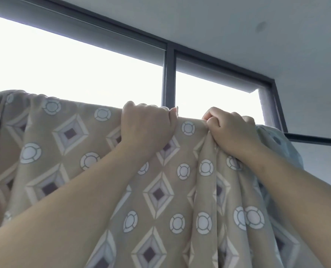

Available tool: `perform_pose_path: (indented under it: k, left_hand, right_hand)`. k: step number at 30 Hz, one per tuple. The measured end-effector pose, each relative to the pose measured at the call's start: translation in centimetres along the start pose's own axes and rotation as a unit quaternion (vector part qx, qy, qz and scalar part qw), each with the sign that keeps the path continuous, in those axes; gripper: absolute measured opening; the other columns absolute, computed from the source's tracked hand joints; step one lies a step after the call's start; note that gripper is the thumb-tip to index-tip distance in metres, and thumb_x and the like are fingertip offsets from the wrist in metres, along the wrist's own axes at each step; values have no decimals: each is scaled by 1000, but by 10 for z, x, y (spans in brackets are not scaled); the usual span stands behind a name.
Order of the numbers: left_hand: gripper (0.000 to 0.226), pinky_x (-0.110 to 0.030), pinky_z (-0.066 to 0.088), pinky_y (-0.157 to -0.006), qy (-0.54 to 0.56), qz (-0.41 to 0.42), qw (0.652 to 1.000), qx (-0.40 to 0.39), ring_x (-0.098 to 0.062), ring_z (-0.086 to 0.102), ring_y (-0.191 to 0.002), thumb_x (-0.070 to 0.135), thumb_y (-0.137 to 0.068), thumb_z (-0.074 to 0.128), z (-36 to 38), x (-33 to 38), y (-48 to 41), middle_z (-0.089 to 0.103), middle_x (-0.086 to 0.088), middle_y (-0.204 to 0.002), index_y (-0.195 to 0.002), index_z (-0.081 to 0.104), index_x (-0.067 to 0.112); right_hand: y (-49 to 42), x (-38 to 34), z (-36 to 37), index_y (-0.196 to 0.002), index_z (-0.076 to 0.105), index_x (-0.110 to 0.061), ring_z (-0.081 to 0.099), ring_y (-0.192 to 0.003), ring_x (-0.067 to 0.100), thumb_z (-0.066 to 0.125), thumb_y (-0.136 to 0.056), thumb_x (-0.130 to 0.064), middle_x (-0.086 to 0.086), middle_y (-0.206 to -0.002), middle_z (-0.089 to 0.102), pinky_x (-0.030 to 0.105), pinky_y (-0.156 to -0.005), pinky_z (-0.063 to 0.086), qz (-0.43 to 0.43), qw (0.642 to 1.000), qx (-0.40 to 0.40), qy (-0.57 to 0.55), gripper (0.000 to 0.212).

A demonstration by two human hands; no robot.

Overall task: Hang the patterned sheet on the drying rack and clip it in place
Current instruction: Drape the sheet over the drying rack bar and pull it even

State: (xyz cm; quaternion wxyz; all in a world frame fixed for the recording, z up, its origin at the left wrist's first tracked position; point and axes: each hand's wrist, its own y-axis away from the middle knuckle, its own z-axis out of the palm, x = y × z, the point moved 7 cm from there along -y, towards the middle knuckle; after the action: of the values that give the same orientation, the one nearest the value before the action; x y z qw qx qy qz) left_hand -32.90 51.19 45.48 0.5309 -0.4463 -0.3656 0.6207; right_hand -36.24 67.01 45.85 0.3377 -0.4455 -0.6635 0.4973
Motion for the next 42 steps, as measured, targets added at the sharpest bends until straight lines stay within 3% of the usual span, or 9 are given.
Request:
perform_pose_path:
  k: [9,13,16,21,26,30,34,38,42]
  left_hand:
    - [46,-28,26,-58,-13,1,1000,9,-17,25,-40,28,-88,28,-1,3,3,18,6,-40,-48,6,22]
    - [45,-32,24,-65,-32,-42,994,-92,-21,34,-47,26,-83,20,8,1,1,28,4,-39,-40,27,16]
    - [43,-36,26,-79,-9,-101,978,-181,-21,44,-65,26,-89,23,16,11,-1,45,0,-54,-57,48,12]
    - [41,-39,32,-86,68,8,981,-180,-22,54,-81,35,-98,21,31,126,-13,62,-1,-84,-94,58,17]
    - [43,-27,27,-58,38,7,999,-20,-18,44,-39,31,-83,36,37,163,-17,52,2,-41,-47,54,17]
    - [46,-30,22,-60,31,31,999,-19,-16,24,-45,33,-85,32,38,173,-16,50,2,-39,-46,52,18]
    - [43,-30,22,-59,34,29,999,7,-16,25,-42,31,-90,30,34,158,-13,27,3,-41,-49,32,20]
    - [44,-30,22,-60,18,16,1000,-17,-16,25,-42,31,-90,30,31,160,-15,24,4,-42,-48,30,19]
    - [44,-34,23,-67,50,-9,996,-74,-19,32,-49,25,-89,30,38,162,-15,19,5,-44,-47,21,18]
  right_hand:
    - [3,83,-24,-83,55,-29,52,-89,19,30,-90,-20,-8,-91,62,44,-94,34,100,994,-32,0,27]
    - [9,119,-29,-79,53,-28,50,-85,20,30,-91,-22,-6,-90,61,41,-89,32,150,988,-23,6,26]
    - [9,115,-21,-88,54,-25,49,-93,24,26,-93,-22,-1,-93,61,44,-98,26,137,990,-25,10,29]
    - [5,92,-14,-92,54,-22,46,-96,24,27,-93,-25,-2,-91,57,41,-90,24,72,997,15,11,28]
    - [12,113,-27,-86,53,-23,49,-94,24,30,-92,-23,-3,-87,58,39,-90,29,58,998,24,-18,24]
    - [13,134,-34,-90,55,-29,50,-90,19,29,-90,-19,-7,-87,60,41,-95,29,69,998,7,-8,27]
    - [19,182,-45,-88,51,-30,45,-85,19,28,-92,-17,-8,-83,54,39,-90,27,142,989,8,45,27]
    - [22,211,-51,-89,53,-26,46,-86,22,27,-93,-16,-1,-90,57,46,-101,31,199,978,16,54,27]
    - [20,207,-43,-91,54,-23,46,-88,22,27,-93,-17,-1,-87,56,40,-96,29,187,981,18,35,28]
